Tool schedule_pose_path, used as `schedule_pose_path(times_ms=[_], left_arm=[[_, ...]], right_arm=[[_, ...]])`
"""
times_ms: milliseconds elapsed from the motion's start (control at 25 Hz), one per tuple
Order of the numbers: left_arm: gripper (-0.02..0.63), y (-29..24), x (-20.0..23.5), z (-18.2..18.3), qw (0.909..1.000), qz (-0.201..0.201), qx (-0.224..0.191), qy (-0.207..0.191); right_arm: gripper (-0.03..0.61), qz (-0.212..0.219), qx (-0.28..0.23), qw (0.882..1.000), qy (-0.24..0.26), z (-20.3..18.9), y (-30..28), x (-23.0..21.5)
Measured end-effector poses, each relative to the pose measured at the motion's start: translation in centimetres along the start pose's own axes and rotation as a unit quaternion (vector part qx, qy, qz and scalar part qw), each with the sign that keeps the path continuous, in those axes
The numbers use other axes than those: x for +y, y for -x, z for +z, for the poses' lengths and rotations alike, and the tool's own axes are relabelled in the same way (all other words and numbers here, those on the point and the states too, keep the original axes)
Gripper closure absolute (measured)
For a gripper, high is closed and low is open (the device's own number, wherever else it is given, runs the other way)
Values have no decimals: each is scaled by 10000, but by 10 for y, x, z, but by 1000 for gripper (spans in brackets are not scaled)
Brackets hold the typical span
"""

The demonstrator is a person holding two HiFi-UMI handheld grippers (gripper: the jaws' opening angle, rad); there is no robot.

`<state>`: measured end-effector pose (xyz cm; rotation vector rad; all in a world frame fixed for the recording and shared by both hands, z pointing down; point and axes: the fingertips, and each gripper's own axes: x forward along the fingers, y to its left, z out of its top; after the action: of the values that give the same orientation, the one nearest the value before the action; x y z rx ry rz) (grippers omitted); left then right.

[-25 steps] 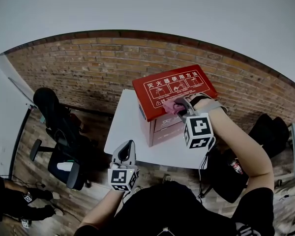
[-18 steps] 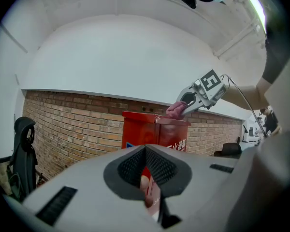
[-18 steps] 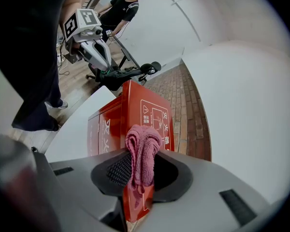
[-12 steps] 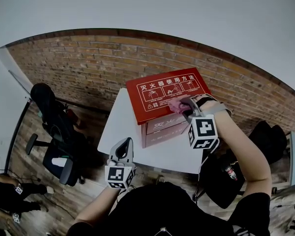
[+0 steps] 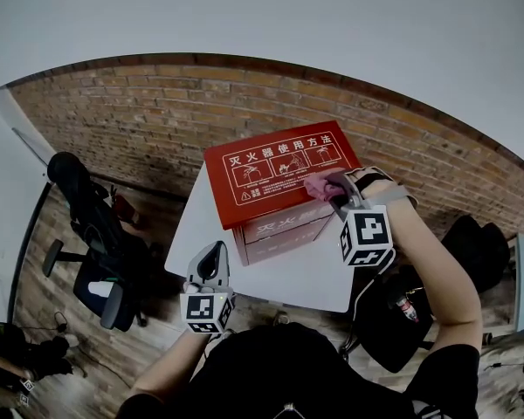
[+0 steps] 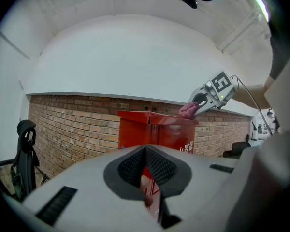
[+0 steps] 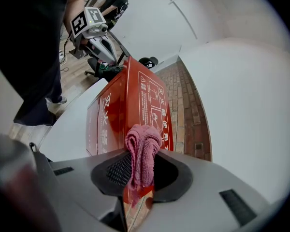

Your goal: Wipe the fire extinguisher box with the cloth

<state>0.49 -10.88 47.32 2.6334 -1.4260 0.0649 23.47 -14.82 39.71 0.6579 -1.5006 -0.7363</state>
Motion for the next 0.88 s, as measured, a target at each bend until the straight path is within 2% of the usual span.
schedule_pose_path(times_ms=[360,880], left_arm=[[584,-18,0,-5,9988,494,33,8],[584,-31,-12,-3,9930,1178,-66,6]], right_arm=[[472,-48,33,9999,-112,-53,-1,-2],[472,-74,-67,9999,-61,-103,-7,-8]])
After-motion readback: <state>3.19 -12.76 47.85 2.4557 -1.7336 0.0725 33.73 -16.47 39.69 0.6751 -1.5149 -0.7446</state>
